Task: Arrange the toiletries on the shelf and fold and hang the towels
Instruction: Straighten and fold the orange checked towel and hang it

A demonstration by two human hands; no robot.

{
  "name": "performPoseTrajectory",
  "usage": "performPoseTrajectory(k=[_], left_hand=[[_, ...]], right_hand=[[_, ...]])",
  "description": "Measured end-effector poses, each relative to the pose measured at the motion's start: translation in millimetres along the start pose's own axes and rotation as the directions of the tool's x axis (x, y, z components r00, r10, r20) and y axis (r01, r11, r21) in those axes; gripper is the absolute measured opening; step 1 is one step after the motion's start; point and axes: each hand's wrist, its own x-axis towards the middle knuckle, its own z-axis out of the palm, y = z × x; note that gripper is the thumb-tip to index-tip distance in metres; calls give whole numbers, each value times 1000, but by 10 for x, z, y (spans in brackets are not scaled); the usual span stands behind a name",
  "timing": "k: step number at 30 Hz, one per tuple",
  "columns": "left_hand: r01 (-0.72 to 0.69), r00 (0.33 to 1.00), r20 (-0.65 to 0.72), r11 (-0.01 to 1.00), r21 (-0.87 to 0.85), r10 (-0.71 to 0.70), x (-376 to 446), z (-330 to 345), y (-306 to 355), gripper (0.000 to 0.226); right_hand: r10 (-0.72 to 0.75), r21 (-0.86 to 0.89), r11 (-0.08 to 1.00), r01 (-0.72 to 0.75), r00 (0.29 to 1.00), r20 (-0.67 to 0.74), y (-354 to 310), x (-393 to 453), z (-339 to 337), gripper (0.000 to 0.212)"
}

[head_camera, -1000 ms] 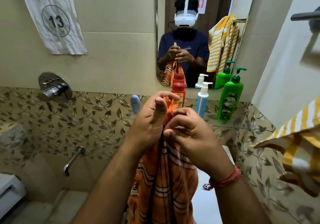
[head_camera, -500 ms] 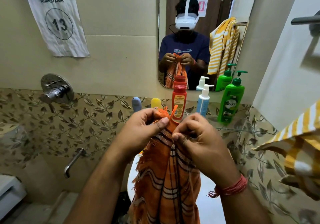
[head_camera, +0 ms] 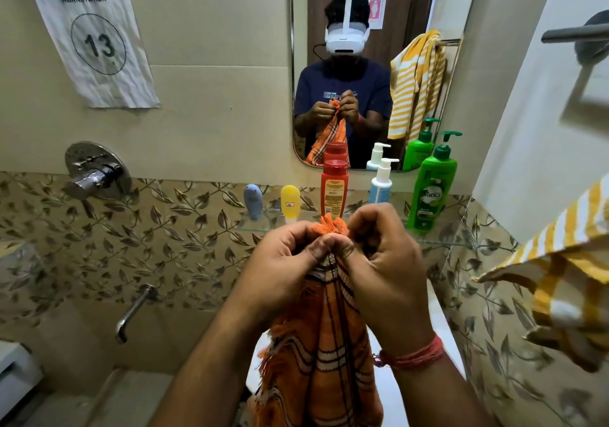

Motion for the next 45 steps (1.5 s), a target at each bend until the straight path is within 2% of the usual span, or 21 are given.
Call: performPoseTrajectory(k=[8, 13, 15, 18, 20, 22, 24, 27, 30, 32, 33, 34, 36, 38, 40, 42, 45], left_hand=[[7, 999, 44, 989, -144, -1, -62, -3, -72, 24], [-60, 997, 47, 992, -110, 66, -76, 67, -47, 23], [-86, 996, 22, 990, -113, 89, -67, 68, -44, 20], [-113, 993, -44, 975, -190, 107, -28, 23, -15, 14], [-104, 993, -78, 957, -272, 86, 10, -39, 22, 18], [-84, 994, -89, 943, -321, 58, 30, -116, 71, 13], [-61, 995, -98, 933, -354, 28, 37, -203, 91, 16], [-37, 998, -57, 931, -364, 18, 36, -276, 133, 26], [-54, 994, 75, 957, -285, 78, 69, -291, 158, 20], [-59, 979, 170, 959, -278, 110, 105, -274, 173, 13], [-63, 973, 195, 954, -294, 125, 125, -274, 169, 24], [-62, 968, 211, 945, -321, 135, 143, -281, 171, 33], [-67, 971, 184, 909, -411, 154, 169, -296, 160, 37], [-78, 977, 140, 878, -473, 162, 177, -292, 146, 38], [-114, 985, 61, 878, -465, 160, 192, -303, 127, 38], [-127, 989, 11, 892, -433, 146, 211, -344, 134, 31], [-125, 992, -71, 903, -411, 106, 220, -367, 194, 17]], right_hand=[[73, 16, 997, -72, 992, -102, -25, -31, 43, 37], [184, 57, 982, -178, 978, -103, -5, -44, 66, 43], [261, 187, 950, -250, 965, -38, -9, -45, 49, 37], [238, 362, 876, -319, 938, 252, 90, -43, -52, 34], [199, 302, 884, -358, 871, 449, 190, -53, -132, 31], [220, 189, 903, -386, 792, 569, 268, -54, -246, 31], [233, 141, 900, -413, 727, 645, 309, -30, -401, 30], [171, 230, 852, -471, 664, 728, 300, 3, -585, 29], [76, 449, 691, -566, 675, 734, 174, -25, -523, 25], [80, 528, 587, -614, 693, 716, 71, -59, -400, 24], [100, 538, 574, -617, 705, 702, 25, -78, -336, 23], [119, 535, 599, -596, 727, 677, -29, -95, -278, 22], [131, 449, 755, -478, 781, 611, -167, -143, -185, 19], [87, 233, 937, -262, 818, 569, -336, -234, -96, 17], [-20, 71, 997, -24, 828, 560, -532, -325, -3, 19], [-81, 54, 997, 61, 770, 633, -697, -374, 63, 23], [-99, 34, 993, 115, 622, 777, -707, -378, 118, 25]])
